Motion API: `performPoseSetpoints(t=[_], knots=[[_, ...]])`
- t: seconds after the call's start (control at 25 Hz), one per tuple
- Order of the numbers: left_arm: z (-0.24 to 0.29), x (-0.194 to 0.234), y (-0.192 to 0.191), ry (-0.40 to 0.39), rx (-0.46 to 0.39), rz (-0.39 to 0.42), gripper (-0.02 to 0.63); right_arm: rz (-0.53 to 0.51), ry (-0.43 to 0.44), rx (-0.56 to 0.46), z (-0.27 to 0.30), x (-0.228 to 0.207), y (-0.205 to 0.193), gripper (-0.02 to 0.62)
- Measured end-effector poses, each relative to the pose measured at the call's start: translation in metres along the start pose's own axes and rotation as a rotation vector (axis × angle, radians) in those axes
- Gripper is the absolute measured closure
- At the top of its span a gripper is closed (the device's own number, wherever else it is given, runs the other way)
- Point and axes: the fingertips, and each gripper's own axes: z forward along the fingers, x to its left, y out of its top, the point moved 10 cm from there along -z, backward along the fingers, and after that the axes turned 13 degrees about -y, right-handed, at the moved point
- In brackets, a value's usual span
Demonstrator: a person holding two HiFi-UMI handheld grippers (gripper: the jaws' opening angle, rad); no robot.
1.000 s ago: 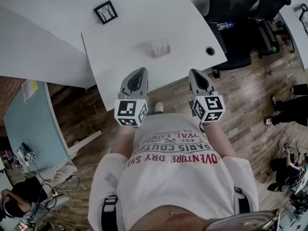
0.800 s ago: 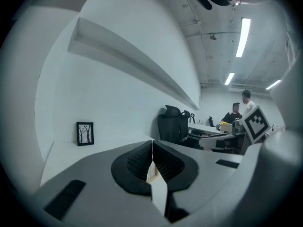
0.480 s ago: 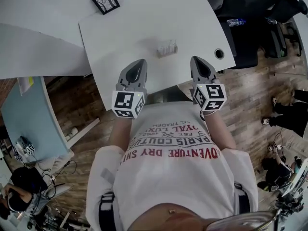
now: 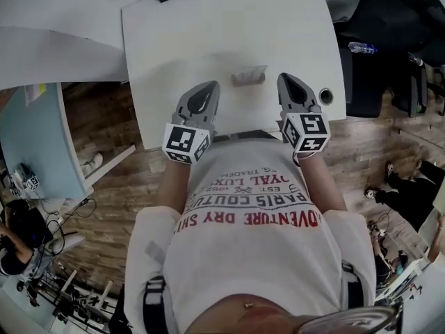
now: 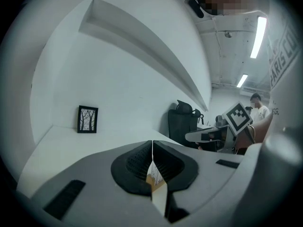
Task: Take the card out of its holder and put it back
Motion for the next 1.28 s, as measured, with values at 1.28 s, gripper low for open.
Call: performPoseSetpoints(t=[1.28], knots=[[0.093, 0.055, -0.021, -0.52, 0.261, 0.13, 0.505, -0.027, 0.101, 0.146, 0.084, -0.048, -0.021, 0.571]])
